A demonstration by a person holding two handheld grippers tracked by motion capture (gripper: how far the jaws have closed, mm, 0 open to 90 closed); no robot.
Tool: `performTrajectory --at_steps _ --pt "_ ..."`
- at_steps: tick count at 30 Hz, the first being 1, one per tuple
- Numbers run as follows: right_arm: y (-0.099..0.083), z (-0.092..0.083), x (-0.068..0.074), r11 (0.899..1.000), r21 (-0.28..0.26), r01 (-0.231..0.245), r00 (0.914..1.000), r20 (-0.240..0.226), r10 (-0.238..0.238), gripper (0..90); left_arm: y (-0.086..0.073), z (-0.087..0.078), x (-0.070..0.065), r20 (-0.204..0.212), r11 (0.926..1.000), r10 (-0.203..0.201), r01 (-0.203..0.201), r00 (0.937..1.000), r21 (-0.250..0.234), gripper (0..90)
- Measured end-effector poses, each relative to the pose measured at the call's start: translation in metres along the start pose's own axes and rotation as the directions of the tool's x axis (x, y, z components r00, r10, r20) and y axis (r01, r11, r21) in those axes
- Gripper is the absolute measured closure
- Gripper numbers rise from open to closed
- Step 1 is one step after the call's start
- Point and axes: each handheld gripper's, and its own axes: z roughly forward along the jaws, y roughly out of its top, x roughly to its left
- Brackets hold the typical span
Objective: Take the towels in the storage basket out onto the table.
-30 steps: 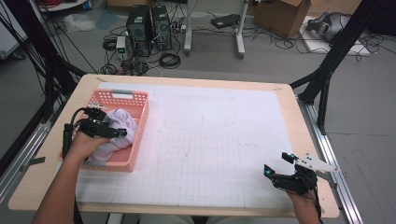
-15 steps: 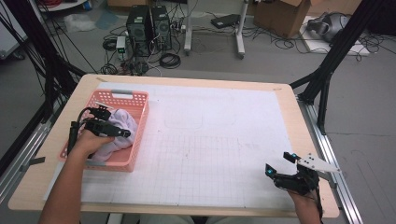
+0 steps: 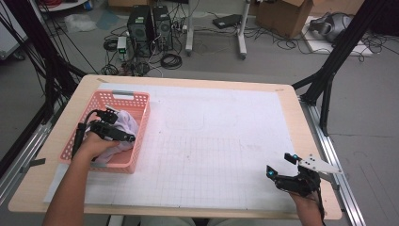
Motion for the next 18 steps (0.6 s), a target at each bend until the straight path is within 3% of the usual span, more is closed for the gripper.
performTrajectory --at_steps 7,13,18 --pt "-0.0007 0.0016 0.0001 1.0 0.016 0.006 1.0 0.004 -0.006 8.8 -0.0027 0.0068 -0.0015 -0.02 0.9983 -0.035 0.034 0.9992 -0.048 1.7" --pt "0.0001 0.003 0.0005 1.0 0.012 0.001 0.9999 -0.012 -0.001 8.7 -0.0065 0.0085 -0.005 -0.045 0.9975 -0.01 0.006 0.9989 -0.071 2.1" --pt "0.0019 0.0064 0.0023 1.0 0.011 0.012 0.9997 -0.022 -0.011 8.7 -0.0065 0.0048 -0.0053 -0.049 0.9971 -0.014 0.011 0.9987 -0.076 15.6"
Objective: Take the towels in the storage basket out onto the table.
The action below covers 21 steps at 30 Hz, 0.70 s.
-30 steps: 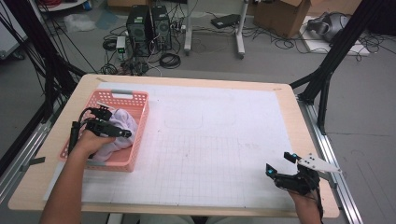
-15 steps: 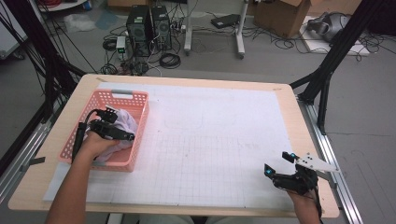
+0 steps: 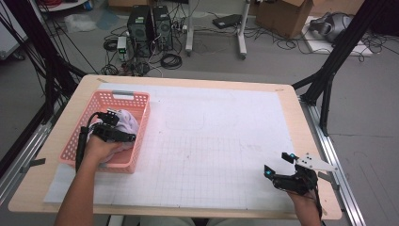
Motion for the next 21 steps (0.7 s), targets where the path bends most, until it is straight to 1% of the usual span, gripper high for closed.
performTrajectory --at_steps 2,3,4,5,6,7,8,10,12,13,14,15,16,17,18,19,20,21 --pt "0.001 0.0 0.0 1.0 0.002 0.006 1.0 -0.004 -0.006 8.8 0.0 -0.004 0.002 0.012 1.0 -0.006 0.006 0.9999 -0.005 26.4" --pt "0.0 0.001 -0.001 1.0 0.004 -0.003 1.0 -0.005 0.003 8.8 -0.001 -0.005 0.002 0.021 1.0 -0.005 0.005 0.9998 -0.004 37.0" --pt "0.0 0.001 -0.001 1.0 0.004 -0.003 1.0 -0.005 0.003 8.8 0.0 -0.006 0.003 0.024 1.0 -0.003 0.003 0.9997 -0.003 37.0" --pt "0.0 0.001 -0.002 1.0 0.008 -0.005 1.0 -0.002 0.005 8.8 0.001 -0.007 0.003 0.025 1.0 0.006 -0.006 0.9997 0.0 44.9" --pt "0.0 0.001 -0.002 1.0 0.008 -0.005 1.0 -0.002 0.005 8.8 0.001 -0.008 0.004 0.035 1.0 0.006 -0.006 0.9994 0.001 44.9" --pt "-0.001 0.001 -0.002 1.0 0.011 -0.007 1.0 0.0 0.007 8.8 0.001 -0.009 0.005 0.043 1.0 0.001 -0.001 0.9991 -0.002 51.3" --pt "-0.001 0.001 -0.002 1.0 0.011 -0.007 1.0 0.0 0.007 8.8 0.002 -0.011 0.007 0.052 1.0 -0.002 0.002 0.9986 -0.006 51.3" --pt "-0.001 0.0 -0.002 1.0 0.012 -0.01 1.0 -0.001 0.01 8.8 0.002 -0.014 0.01 0.07 0.9994 -0.024 0.026 0.9973 -0.022 57.3" --pt "0.0 -0.001 -0.002 1.0 0.007 -0.01 0.9999 0.001 0.01 8.9 0.002 -0.017 0.013 0.078 0.9978 -0.043 0.046 0.996 -0.047 63.5" --pt "-0.001 -0.002 -0.002 1.0 0.006 -0.013 0.9999 0.001 0.013 8.9 0.002 -0.019 0.015 0.082 0.9959 -0.057 0.062 0.9951 -0.066 64.2" --pt "-0.001 -0.002 -0.002 1.0 0.006 -0.013 0.9999 0.001 0.013 8.9 0.002 -0.022 0.017 0.082 0.9918 -0.081 0.089 0.9933 -0.093 64.2" --pt "-0.001 -0.003 -0.002 1.0 0.004 -0.016 0.9999 0.004 0.016 8.9 0.002 -0.024 0.018 0.085 0.9888 -0.09 0.099 0.9923 -0.111 64.8" --pt "-0.001 -0.003 -0.002 1.0 0.004 -0.017 0.9999 0.002 0.017 8.9 0.002 -0.027 0.02 0.087 0.9837 -0.103 0.114 0.9909 -0.139 65.1" --pt "-0.001 -0.003 -0.003 1.0 0.002 -0.014 0.9999 0.005 0.014 8.9 0.002 -0.03 0.022 0.106 0.9772 -0.115 0.131 0.9878 -0.167 65.3" --pt "-0.001 -0.004 -0.003 1.0 0.002 -0.019 0.9998 0.007 0.019 8.9 0.002 -0.034 0.023 0.116 0.9686 -0.117 0.139 0.9863 -0.206 65.5" --pt "-0.002 -0.004 -0.003 1.0 0.003 -0.019 0.9998 0.008 0.019 8.9 0.002 -0.036 0.024 0.125 0.9629 -0.12 0.146 0.9849 -0.227 65.5" --pt "-0.002 -0.004 -0.003 1.0 0.004 -0.022 0.9997 0.009 0.022 8.9 0.002 -0.039 0.026 0.137 0.9575 -0.117 0.149 0.9836 -0.247 65.5" --pt "-0.002 -0.004 -0.003 1.0 0.005 -0.024 0.9997 0.009 0.024 8.9 0.002 -0.041 0.026 0.144 0.9546 -0.115 0.149 0.9829 -0.258 65.5"
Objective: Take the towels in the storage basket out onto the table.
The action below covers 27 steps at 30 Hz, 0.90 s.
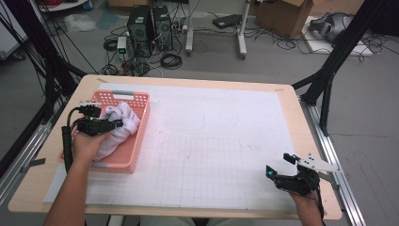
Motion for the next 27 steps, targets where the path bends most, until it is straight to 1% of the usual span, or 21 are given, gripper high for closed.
performTrajectory --at_steps 2,3,4,5,6,7,8,9,10,11,12,13,14,15,17,18,21,23,25,26,27 --pt "0.0 0.0 0.0 1.0 0.0 0.004 1.0 0.0 -0.004 8.9 0.0 -0.001 0.0 -0.007 0.9998 0.02 -0.02 0.9998 0.01 65.5" --pt "0.0 0.0 0.001 1.0 0.0 0.005 1.0 -0.001 -0.005 8.9 0.0 0.0 0.0 -0.022 0.999 0.035 -0.035 0.9991 0.03 65.3" --pt "0.0 0.0 0.001 1.0 0.003 0.004 1.0 -0.002 -0.004 8.9 0.0 0.002 -0.001 -0.053 0.9971 0.054 -0.051 0.9971 0.056 64.7" --pt "0.0 0.001 0.002 1.0 0.004 0.007 1.0 -0.003 -0.007 8.9 -0.001 0.005 -0.003 -0.079 0.9938 0.081 -0.075 0.9936 0.082 62.9" --pt "0.0 0.001 0.002 1.0 0.006 0.007 1.0 -0.005 -0.007 8.9 -0.001 0.008 -0.004 -0.089 0.9928 0.087 -0.08 0.9922 0.089 59.3" --pt "0.0 0.001 0.002 1.0 0.007 0.007 1.0 -0.007 -0.007 8.9 -0.001 0.012 -0.005 -0.114 0.9915 0.093 -0.082 0.9891 0.101 52.6" --pt "0.0 0.002 0.002 1.0 0.009 0.009 0.9999 -0.009 -0.009 8.9 0.0 0.017 -0.006 -0.154 0.9905 0.096 -0.079 0.9834 0.112 40.9" --pt "0.0 0.002 0.003 1.0 0.014 0.007 0.9999 -0.01 -0.007 8.9 0.0 0.021 -0.007 -0.2 0.9876 0.115 -0.09 0.973 0.129 26.4" --pt "-0.001 0.002 0.003 1.0 0.015 0.013 0.9999 -0.011 -0.013 9.0 0.0 0.025 -0.009 -0.245 0.9841 0.14 -0.107 0.9593 0.142 14.6" --pt "-0.001 0.002 0.003 1.0 0.018 0.014 0.9999 -0.011 -0.014 9.0 -0.001 0.027 -0.009 -0.256 0.9808 0.158 -0.121 0.9538 0.153 6.6" --pt "-0.001 0.002 0.003 1.0 0.016 0.011 0.9999 -0.011 -0.01 9.1 -0.002 0.031 -0.009 -0.223 0.9768 0.16 -0.122 0.9617 0.176 5.5" --pt "-0.001 0.002 0.003 1.0 0.018 0.011 0.9999 -0.012 -0.01 12.2 -0.003 0.034 -0.008 -0.195 0.9711 0.162 -0.121 0.9673 0.206 5.5" --pt "-0.001 0.001 0.002 1.0 0.017 0.011 0.9997 -0.023 -0.011 17.4 -0.005 0.037 -0.006 -0.18 0.9664 0.162 -0.119 0.9703 0.228 5.3" --pt "-0.001 0.001 0.002 1.0 0.015 0.013 0.9995 -0.029 -0.013 17.6 -0.006 0.04 -0.004 -0.159 0.9624 0.151 -0.109 0.9755 0.249 3.9" --pt "0.0 0.0 0.003 1.0 0.009 0.019 0.9995 -0.023 -0.019 17.3 -0.006 0.043 -0.001 -0.14 0.964 0.135 -0.098 0.9809 0.247 1.7" --pt "0.0 0.0 0.004 1.0 0.005 0.025 0.9995 -0.022 -0.025 17.1 -0.006 0.045 0.002 -0.124 0.9625 0.127 -0.092 0.9842 0.255 1.7" --pt "0.0 -0.002 0.003 1.0 -0.001 0.013 0.9997 -0.021 -0.013 15.8 -0.005 0.048 0.004 -0.106 0.9603 0.119 -0.087 0.9872 0.265 1.7" --pt "-0.001 -0.001 0.001 1.0 0.004 0.003 0.9998 -0.018 -0.003 14.8 -0.006 0.05 0.004 -0.099 0.9596 0.122 -0.092 0.9875 0.266 1.7" --pt "-0.002 0.0 0.001 1.0 0.006 -0.004 0.9999 -0.017 0.004 14.7 -0.007 0.051 0.005 -0.085 0.9616 0.125 -0.1 0.9884 0.256 1.8" --pt "-0.002 0.001 0.001 1.0 0.014 -0.005 0.9999 -0.016 0.005 14.7 -0.007 0.051 0.006 -0.072 0.9636 0.128 -0.107 0.9892 0.245 9.4" --pt "-0.002 0.001 0.001 1.0 0.014 -0.005 0.9999 -0.016 0.005 14.7 -0.007 0.051 0.007 -0.064 0.964 0.134 -0.115 0.9889 0.24 9.4"
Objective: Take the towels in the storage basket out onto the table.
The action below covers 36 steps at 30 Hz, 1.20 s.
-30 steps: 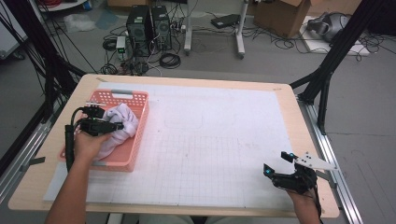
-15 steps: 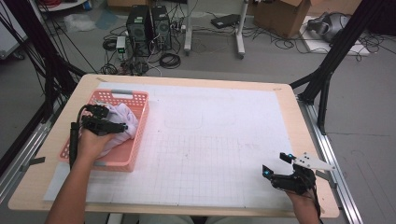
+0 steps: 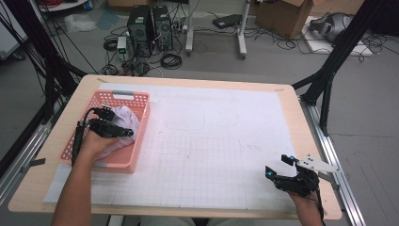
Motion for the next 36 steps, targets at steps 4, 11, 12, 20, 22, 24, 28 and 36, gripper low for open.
performTrajectory --at_steps 4,11,12,20,22,24,28,36 --pt "0.0 0.001 0.0 1.0 0.004 -0.004 1.0 -0.002 0.004 14.7 0.0 -0.003 -0.003 0.045 0.9992 0.002 0.0 0.999 -0.04 42.0" --pt "0.0 -0.002 0.001 1.0 0.002 -0.004 1.0 0.007 0.004 14.7 0.002 -0.016 0.003 0.064 0.9889 -0.114 0.119 0.9915 -0.089 58.9" --pt "0.0 -0.002 0.0 1.0 0.0 -0.004 0.9999 0.01 0.004 14.7 0.002 -0.02 0.004 0.069 0.9837 -0.121 0.129 0.9902 -0.125 59.9" --pt "0.001 -0.002 0.0 1.0 -0.003 -0.011 0.9999 0.012 0.011 14.7 -0.004 -0.053 0.018 0.153 0.9357 -0.152 0.192 0.9766 -0.296 60.9" --pt "0.001 -0.002 0.0 1.0 -0.005 -0.009 0.9999 0.012 0.009 14.7 -0.005 -0.055 0.017 0.15 0.9438 -0.13 0.169 0.9801 -0.284 60.8" --pt "0.001 -0.002 0.001 1.0 -0.005 -0.006 0.9999 0.01 0.006 14.7 -0.006 -0.058 0.016 0.16 0.9411 -0.115 0.159 0.9804 -0.298 60.9" --pt "0.001 -0.002 0.0 1.0 -0.006 -0.009 0.9999 0.014 0.01 14.7 -0.003 -0.076 0.019 0.203 0.8942 -0.122 0.196 0.9715 -0.402 61.0" --pt "0.001 -0.003 0.0 1.0 -0.015 -0.018 0.9998 0.005 0.018 14.7 -0.008 -0.105 0.023 0.319 0.7638 -0.057 0.247 0.9461 -0.596 60.8"
